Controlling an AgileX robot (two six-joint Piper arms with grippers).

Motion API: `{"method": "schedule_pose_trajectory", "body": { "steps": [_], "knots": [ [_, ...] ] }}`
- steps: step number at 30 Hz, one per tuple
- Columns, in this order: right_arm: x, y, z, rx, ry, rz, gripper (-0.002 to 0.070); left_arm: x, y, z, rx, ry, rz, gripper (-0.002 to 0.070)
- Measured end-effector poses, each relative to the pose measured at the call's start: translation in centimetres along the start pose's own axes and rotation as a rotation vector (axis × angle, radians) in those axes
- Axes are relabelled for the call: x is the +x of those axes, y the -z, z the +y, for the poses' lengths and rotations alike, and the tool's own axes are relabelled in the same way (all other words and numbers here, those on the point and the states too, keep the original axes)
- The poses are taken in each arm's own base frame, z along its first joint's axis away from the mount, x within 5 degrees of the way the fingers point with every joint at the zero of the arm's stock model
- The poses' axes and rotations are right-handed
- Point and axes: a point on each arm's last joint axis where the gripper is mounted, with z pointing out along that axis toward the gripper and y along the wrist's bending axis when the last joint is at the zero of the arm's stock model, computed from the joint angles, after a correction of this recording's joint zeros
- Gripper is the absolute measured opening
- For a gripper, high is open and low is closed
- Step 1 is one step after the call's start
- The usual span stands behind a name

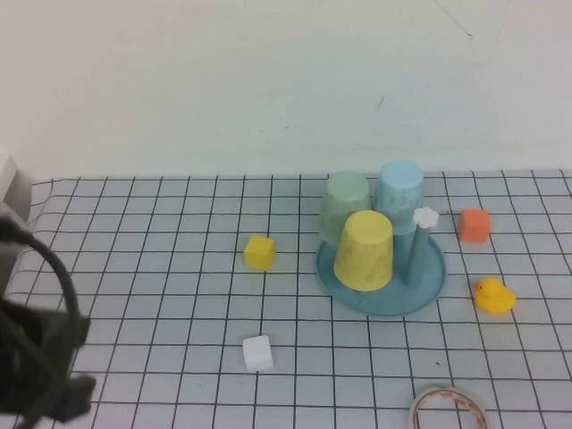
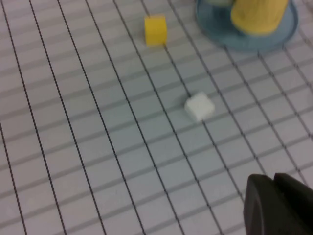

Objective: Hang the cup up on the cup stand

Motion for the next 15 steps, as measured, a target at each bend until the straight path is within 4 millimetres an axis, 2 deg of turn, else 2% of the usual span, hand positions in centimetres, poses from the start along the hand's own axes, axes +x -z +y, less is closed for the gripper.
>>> {"method": "schedule_pose_trajectory", "body": {
  "steps": [3,6,10,15],
  "knots": [
    [0.0,0.0,0.0,0.000,0.000,0.000,-0.0001,1.2,-0.4,0.0,0.004,0.002,0.063,0.0000],
    [0.0,0.0,0.0,0.000,0.000,0.000,-0.0001,2.3,0.2,0.5,-0.006,0.018,0.032,0.0000],
    [0.0,0.0,0.0,0.000,0.000,0.000,-0.0001,3.5,1.9,1.6,-0.052,0.062,-0.213,0.0000],
    [0.0,0.0,0.0,0.000,0.000,0.000,-0.0001,5.9,2.6,2.7,-0.131,0.084,-0.538,0.0000]
  ]
}}
